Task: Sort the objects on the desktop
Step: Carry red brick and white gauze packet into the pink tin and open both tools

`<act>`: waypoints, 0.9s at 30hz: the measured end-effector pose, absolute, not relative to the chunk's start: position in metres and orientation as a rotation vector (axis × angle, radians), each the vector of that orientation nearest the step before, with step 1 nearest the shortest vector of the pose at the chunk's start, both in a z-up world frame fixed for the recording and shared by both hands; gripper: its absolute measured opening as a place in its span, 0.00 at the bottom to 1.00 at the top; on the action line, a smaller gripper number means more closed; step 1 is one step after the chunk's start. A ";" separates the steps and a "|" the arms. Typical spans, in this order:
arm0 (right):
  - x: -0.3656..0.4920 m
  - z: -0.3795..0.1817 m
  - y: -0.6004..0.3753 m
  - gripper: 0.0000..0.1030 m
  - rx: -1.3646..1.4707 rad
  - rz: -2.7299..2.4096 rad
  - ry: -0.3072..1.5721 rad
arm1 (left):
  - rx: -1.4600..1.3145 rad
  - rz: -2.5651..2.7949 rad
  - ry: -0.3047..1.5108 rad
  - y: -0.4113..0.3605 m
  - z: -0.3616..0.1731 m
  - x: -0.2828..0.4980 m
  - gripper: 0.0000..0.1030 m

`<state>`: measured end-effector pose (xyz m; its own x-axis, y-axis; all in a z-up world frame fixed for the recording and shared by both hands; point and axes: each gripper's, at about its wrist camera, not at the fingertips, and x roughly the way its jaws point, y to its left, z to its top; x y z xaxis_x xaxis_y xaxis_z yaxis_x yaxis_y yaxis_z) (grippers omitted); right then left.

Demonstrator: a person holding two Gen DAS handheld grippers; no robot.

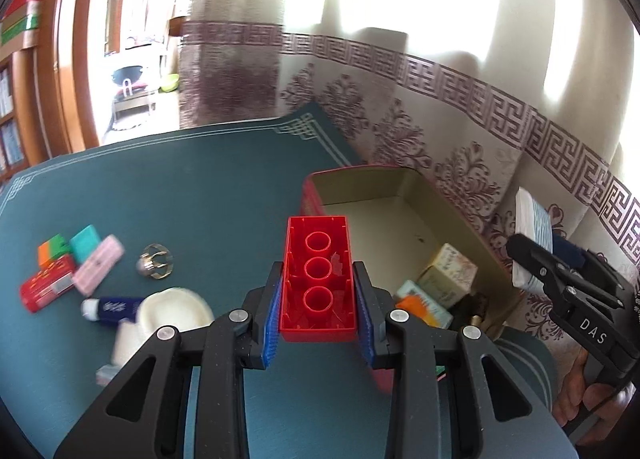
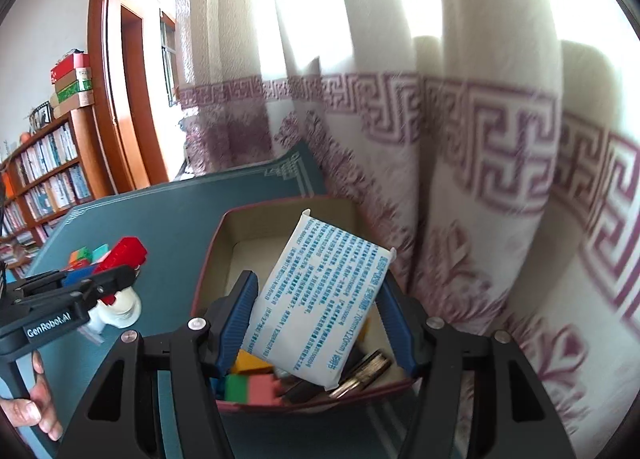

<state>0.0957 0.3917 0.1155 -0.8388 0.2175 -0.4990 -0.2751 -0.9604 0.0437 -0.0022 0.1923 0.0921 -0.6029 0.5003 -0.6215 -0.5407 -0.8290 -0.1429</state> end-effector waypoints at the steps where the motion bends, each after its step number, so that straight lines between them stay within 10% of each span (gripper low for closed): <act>1: 0.097 0.117 0.395 0.63 -0.720 2.779 0.164 | -0.898 2.382 0.088 0.199 0.093 -0.002 0.33; 27: 0.096 0.135 0.439 0.63 -0.630 2.729 0.088 | -0.923 2.359 0.200 0.309 0.087 0.016 0.33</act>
